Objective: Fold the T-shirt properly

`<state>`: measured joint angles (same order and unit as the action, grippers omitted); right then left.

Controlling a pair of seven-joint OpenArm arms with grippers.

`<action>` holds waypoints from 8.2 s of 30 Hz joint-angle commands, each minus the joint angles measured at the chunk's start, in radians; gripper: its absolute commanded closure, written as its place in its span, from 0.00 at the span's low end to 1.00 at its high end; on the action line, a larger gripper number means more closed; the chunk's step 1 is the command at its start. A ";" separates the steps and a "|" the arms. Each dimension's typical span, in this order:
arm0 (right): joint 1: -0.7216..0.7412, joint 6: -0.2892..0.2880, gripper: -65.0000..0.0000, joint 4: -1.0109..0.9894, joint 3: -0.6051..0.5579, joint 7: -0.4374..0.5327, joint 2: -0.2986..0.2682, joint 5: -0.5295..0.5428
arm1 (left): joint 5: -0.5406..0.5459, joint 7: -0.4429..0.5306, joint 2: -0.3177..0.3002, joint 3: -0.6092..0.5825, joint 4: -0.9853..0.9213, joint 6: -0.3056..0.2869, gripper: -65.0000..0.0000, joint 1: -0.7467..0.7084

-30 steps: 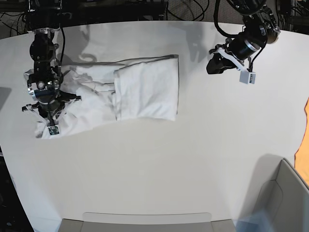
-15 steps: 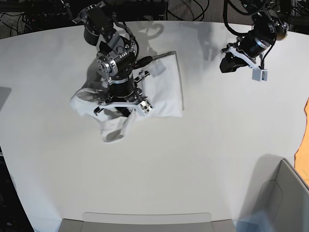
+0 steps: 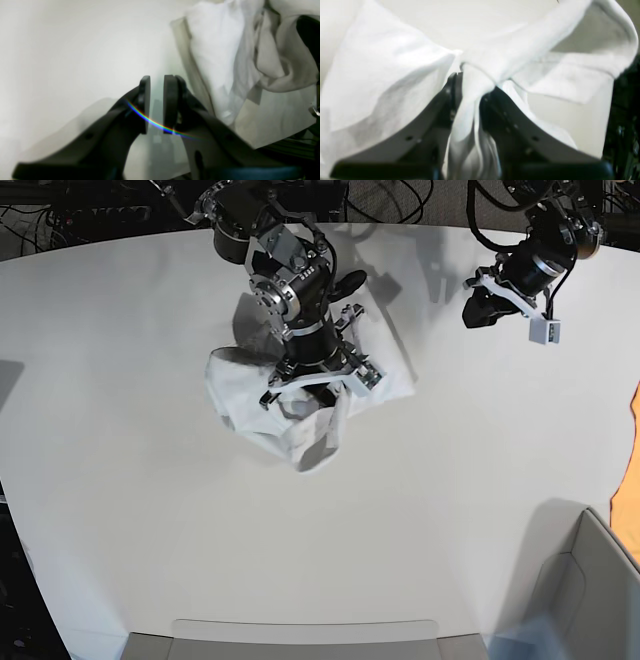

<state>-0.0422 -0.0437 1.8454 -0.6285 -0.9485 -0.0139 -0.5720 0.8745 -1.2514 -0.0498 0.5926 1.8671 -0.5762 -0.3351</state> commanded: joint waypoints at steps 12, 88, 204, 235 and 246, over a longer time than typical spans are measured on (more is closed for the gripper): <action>0.006 0.006 1.00 -0.097 -0.135 0.029 0.027 -0.004 | 0.021 0.017 -0.005 0.005 -0.142 -0.005 0.86 0.004; 0.055 -0.143 0.50 -0.037 -0.073 0.207 0.035 0.208 | 0.022 -0.135 -0.006 0.335 -0.357 -0.001 0.87 0.176; -0.025 -0.147 1.00 -0.069 0.635 0.219 -0.320 0.642 | -0.621 0.103 -0.061 -0.466 0.161 -0.008 1.00 0.236; 0.198 -0.146 1.00 -0.378 0.046 0.265 -0.199 0.636 | -0.630 0.229 -0.080 -0.385 -0.202 0.002 1.00 0.428; -0.041 -0.143 1.00 -0.034 0.476 0.262 -0.248 0.642 | -0.621 0.236 -0.022 -0.185 -0.044 -0.003 1.00 0.420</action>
<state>-0.0937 -0.1848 1.7954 -0.1635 -0.7033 -0.2535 0.0654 0.2287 -1.0317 -0.0883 0.4198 1.8061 -0.5652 0.0799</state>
